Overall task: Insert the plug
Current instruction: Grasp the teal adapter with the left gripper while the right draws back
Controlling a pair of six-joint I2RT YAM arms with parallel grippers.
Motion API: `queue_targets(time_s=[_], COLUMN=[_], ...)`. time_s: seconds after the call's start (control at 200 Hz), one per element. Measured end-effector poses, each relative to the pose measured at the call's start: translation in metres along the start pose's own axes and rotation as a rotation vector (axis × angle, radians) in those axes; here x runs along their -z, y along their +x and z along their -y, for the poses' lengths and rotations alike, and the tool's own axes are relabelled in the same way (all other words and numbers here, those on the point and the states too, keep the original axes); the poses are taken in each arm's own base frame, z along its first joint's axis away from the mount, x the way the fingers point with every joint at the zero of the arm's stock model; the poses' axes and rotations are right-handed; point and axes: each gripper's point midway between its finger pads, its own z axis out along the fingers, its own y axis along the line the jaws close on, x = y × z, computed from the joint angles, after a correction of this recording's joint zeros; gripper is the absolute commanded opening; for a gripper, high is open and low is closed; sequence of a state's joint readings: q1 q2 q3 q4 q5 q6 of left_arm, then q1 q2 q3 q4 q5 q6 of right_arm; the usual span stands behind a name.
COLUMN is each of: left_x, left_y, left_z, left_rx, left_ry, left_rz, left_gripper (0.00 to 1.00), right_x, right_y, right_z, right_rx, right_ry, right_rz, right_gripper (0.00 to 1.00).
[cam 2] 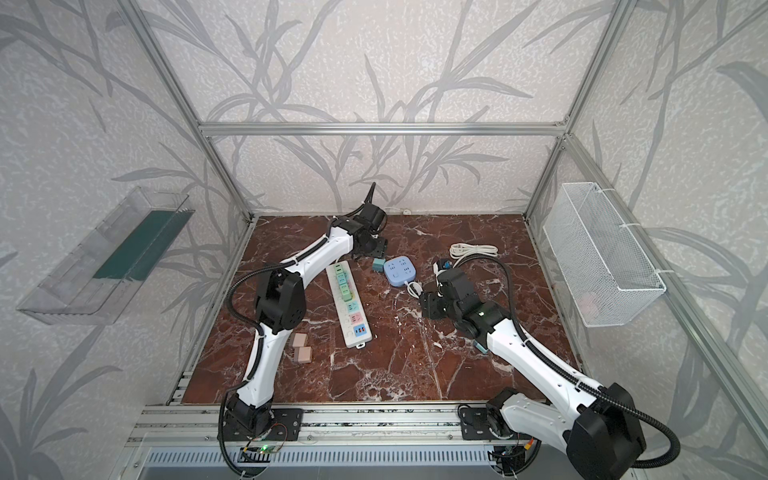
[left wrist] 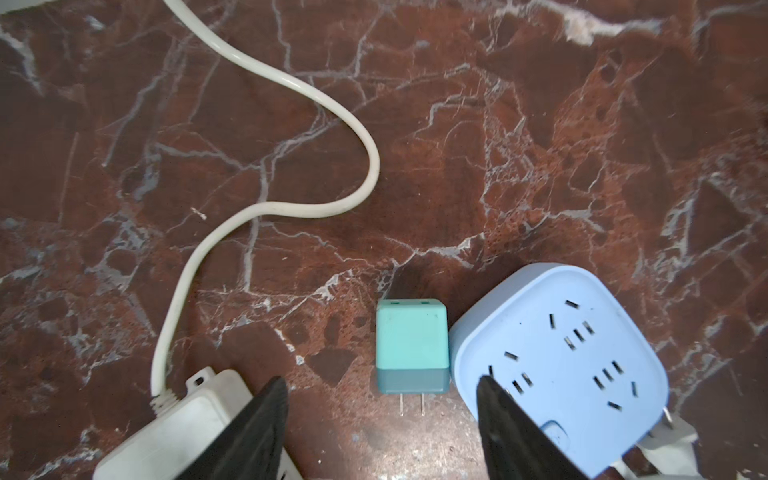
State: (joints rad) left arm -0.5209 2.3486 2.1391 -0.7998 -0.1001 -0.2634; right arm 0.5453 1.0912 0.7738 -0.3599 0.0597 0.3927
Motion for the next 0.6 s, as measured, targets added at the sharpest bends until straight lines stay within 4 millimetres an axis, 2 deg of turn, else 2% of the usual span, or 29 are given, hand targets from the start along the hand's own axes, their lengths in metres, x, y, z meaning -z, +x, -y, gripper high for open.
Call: queue_targets(time_s=[0.21,0.6], left_x=[-0.025,-0.047], left_y=[0.004,0.025], left_z=[0.004,0.012], left_rx=[-0.025,-0.081], left_ry=[-0.032,-0.022], left_rz=[-0.033,-0.101], left_gripper=[0.70,0.71], right_x=[0.000,-0.009], right_y=[0.004,0.005], right_z=[0.005,0.004], right_rx=[-0.011,-0.013], right_ry=[-0.005,-0.012], right_rz=[0.006,-0.002], right_gripper=[0.76,0.77])
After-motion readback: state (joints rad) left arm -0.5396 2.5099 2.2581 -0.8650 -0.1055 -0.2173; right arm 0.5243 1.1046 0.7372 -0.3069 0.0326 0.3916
